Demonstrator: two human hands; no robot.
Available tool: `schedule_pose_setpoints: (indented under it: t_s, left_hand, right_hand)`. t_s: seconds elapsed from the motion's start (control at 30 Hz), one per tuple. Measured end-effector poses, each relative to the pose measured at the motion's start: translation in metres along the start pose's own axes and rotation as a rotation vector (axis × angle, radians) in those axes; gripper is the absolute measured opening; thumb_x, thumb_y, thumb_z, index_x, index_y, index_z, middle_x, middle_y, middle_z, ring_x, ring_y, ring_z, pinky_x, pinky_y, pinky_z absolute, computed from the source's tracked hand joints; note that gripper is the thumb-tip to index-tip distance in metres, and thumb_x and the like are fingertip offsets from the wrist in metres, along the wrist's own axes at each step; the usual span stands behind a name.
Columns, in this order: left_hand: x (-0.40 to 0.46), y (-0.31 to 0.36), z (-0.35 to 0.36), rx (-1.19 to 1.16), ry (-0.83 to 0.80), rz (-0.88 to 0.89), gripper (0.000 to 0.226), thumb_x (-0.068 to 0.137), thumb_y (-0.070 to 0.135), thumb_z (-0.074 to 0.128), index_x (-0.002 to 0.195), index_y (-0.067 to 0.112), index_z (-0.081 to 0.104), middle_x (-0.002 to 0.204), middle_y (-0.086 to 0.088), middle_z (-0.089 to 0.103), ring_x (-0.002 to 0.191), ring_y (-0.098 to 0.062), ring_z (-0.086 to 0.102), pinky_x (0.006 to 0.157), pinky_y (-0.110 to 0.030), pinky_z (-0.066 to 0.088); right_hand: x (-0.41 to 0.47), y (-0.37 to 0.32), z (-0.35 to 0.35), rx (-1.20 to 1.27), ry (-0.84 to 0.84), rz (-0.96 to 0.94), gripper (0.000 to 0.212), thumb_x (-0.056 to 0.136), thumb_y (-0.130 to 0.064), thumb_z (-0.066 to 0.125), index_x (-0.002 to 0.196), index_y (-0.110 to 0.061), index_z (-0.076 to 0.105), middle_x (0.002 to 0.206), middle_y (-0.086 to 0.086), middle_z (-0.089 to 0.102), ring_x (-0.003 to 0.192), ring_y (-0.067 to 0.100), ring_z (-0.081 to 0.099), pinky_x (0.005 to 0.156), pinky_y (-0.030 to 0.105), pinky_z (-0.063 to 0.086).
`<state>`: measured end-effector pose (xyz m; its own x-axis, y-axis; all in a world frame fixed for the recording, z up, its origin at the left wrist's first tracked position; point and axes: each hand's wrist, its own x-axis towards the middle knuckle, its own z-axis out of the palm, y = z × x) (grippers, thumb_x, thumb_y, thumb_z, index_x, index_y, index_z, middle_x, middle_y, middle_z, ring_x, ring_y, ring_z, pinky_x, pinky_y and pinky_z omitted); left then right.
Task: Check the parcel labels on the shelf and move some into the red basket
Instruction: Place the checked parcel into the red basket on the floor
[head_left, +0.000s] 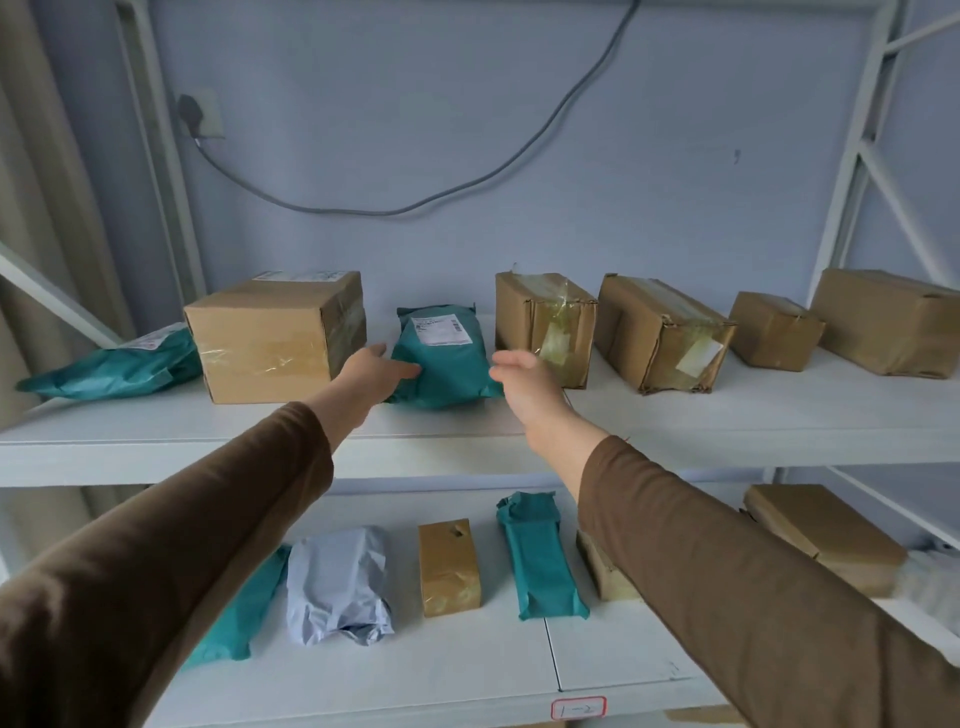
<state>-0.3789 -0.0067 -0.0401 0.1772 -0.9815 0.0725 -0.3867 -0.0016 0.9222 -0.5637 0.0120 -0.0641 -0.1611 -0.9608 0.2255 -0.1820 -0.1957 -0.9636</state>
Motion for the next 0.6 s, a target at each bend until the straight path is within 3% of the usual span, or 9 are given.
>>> schedule_pose_setpoints:
  t_s: [0.07, 0.13, 0.2, 0.3, 0.37, 0.47, 0.5, 0.6]
  left_hand:
    - [-0.003, 0.011, 0.001, 0.025, 0.031, 0.112, 0.068, 0.103, 0.022, 0.064, 0.163, 0.022, 0.033, 0.161, -0.01, 0.043, 0.133, -0.033, 0.055, 0.076, -0.029, 0.057]
    - [-0.002, 0.027, 0.009, 0.027, 0.047, 0.235, 0.062, 0.103, 0.021, 0.064, 0.16, 0.025, 0.039, 0.162, -0.009, 0.042, 0.132, -0.032, 0.056, 0.063, -0.019, 0.052]
    - [0.0, 0.046, 0.023, -0.04, 0.024, 0.312, 0.057, 0.104, 0.019, 0.062, 0.157, 0.024, 0.043, 0.162, -0.007, 0.043, 0.135, -0.03, 0.054, 0.076, -0.017, 0.05]
    - [0.005, 0.071, 0.049, -0.165, -0.112, 0.288, 0.06, 0.103, 0.019, 0.062, 0.159, 0.018, 0.04, 0.162, -0.005, 0.042, 0.144, -0.029, 0.045, 0.104, -0.028, 0.042]
    - [0.007, 0.082, 0.068, -0.215, -0.215, 0.221, 0.059, 0.103, 0.021, 0.061, 0.158, 0.013, 0.04, 0.152, -0.007, 0.048, 0.138, -0.029, 0.048, 0.109, -0.033, 0.038]
    - [0.012, 0.089, 0.092, -0.233, -0.28, 0.155, 0.043, 0.105, 0.023, 0.058, 0.145, 0.009, 0.051, 0.129, -0.006, 0.054, 0.125, -0.026, 0.051, 0.099, -0.03, 0.037]
    - [0.013, 0.089, 0.098, -0.222, -0.293, 0.136, 0.039, 0.106, 0.026, 0.057, 0.142, 0.009, 0.055, 0.13, -0.005, 0.057, 0.117, -0.024, 0.052, 0.095, -0.03, 0.038]
    - [0.021, 0.085, 0.11, -0.299, -0.326, 0.101, 0.024, 0.104, 0.033, 0.058, 0.113, 0.011, 0.065, 0.124, -0.011, 0.069, 0.099, -0.024, 0.061, 0.094, -0.037, 0.052]
  right_hand:
    - [0.003, -0.002, -0.016, -0.057, 0.17, -0.127, 0.023, 0.1, -0.016, 0.055, 0.118, -0.019, 0.069, 0.114, -0.007, 0.066, 0.109, 0.015, 0.062, 0.074, 0.021, 0.044]
    - [0.011, -0.007, -0.03, -0.05, 0.29, -0.17, 0.018, 0.099, -0.018, 0.056, 0.111, -0.022, 0.068, 0.112, -0.007, 0.066, 0.101, 0.015, 0.063, 0.073, 0.026, 0.047]
    - [0.021, -0.012, -0.044, 0.005, 0.384, -0.163, 0.021, 0.098, -0.016, 0.057, 0.118, -0.019, 0.063, 0.119, -0.001, 0.065, 0.097, 0.011, 0.062, 0.072, 0.025, 0.048]
    - [0.031, -0.019, -0.065, 0.099, 0.472, -0.111, 0.039, 0.097, -0.011, 0.059, 0.136, -0.01, 0.055, 0.134, 0.011, 0.061, 0.111, 0.019, 0.063, 0.094, 0.037, 0.055]
    - [0.038, -0.021, -0.074, 0.154, 0.412, -0.016, 0.05, 0.099, -0.015, 0.058, 0.148, -0.013, 0.046, 0.14, 0.006, 0.057, 0.104, 0.014, 0.06, 0.089, 0.031, 0.051]
    - [0.048, -0.023, -0.08, 0.227, 0.198, 0.147, 0.063, 0.104, -0.024, 0.053, 0.16, -0.025, 0.026, 0.155, 0.0, 0.043, 0.128, 0.02, 0.049, 0.102, 0.034, 0.043]
    - [0.052, -0.022, -0.081, 0.228, 0.16, 0.174, 0.059, 0.105, -0.025, 0.052, 0.159, -0.026, 0.029, 0.154, 0.001, 0.045, 0.131, 0.023, 0.05, 0.099, 0.035, 0.046]
    - [0.057, -0.02, -0.079, 0.267, 0.105, 0.177, 0.033, 0.105, -0.027, 0.055, 0.137, -0.02, 0.051, 0.139, 0.004, 0.058, 0.111, 0.021, 0.061, 0.078, 0.031, 0.052]
